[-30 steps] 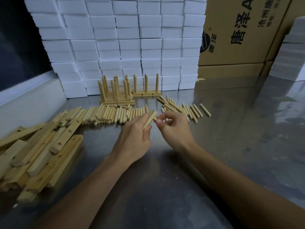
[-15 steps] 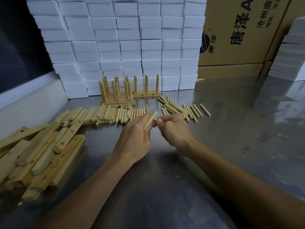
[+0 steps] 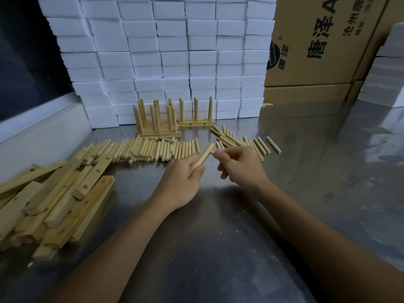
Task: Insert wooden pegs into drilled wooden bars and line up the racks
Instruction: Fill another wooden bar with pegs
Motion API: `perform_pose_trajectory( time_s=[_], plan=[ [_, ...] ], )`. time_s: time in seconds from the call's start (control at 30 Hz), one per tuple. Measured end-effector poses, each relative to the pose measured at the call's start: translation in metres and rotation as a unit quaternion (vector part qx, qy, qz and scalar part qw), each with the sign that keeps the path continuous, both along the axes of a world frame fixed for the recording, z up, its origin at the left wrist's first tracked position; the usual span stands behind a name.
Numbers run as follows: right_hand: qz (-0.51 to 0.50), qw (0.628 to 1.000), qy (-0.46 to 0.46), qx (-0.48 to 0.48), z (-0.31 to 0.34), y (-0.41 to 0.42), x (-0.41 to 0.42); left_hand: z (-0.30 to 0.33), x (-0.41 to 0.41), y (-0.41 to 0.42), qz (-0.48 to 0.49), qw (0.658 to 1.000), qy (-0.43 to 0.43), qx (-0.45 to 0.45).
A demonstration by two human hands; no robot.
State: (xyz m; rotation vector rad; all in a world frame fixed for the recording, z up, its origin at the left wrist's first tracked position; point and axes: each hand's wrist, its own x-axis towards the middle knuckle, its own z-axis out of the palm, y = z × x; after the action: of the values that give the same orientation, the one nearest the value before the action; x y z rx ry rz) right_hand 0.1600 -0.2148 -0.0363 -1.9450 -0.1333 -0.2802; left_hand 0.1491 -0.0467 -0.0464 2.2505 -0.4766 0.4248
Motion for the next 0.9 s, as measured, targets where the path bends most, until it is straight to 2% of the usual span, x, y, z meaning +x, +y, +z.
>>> perform_pose_trajectory(
  time_s=[0.1,0.2,0.33,0.43,0.53,0.73,0.9],
  plan=[
    [-0.062,0.996,-0.012,0.065,0.001,-0.006,0.005,-0.003,0.004,0.000,0.044,0.989,0.065,-0.129],
    [-0.108,0.993,-0.025,0.030,-0.005,-0.013,0.009,-0.001,0.005,0.004,0.098,0.949,0.121,-0.274],
    [-0.101,0.975,-0.050,-0.193,-0.012,-0.012,0.016,0.006,0.005,0.005,0.098,0.878,0.180,-0.432],
    [-0.044,0.926,0.006,-0.376,-0.014,-0.003,0.020,0.012,0.005,0.002,0.074,0.821,0.209,-0.525],
    [-0.015,0.894,0.020,-0.448,-0.018,0.001,0.020,0.013,0.004,-0.003,0.070,0.803,0.221,-0.550],
    [-0.088,0.888,-0.011,-0.452,-0.013,-0.001,0.015,0.011,0.004,-0.003,0.062,0.799,0.235,-0.550],
    [-0.155,0.901,-0.023,-0.404,-0.010,-0.005,0.015,0.010,0.005,-0.001,0.053,0.790,0.252,-0.556]
  ],
)
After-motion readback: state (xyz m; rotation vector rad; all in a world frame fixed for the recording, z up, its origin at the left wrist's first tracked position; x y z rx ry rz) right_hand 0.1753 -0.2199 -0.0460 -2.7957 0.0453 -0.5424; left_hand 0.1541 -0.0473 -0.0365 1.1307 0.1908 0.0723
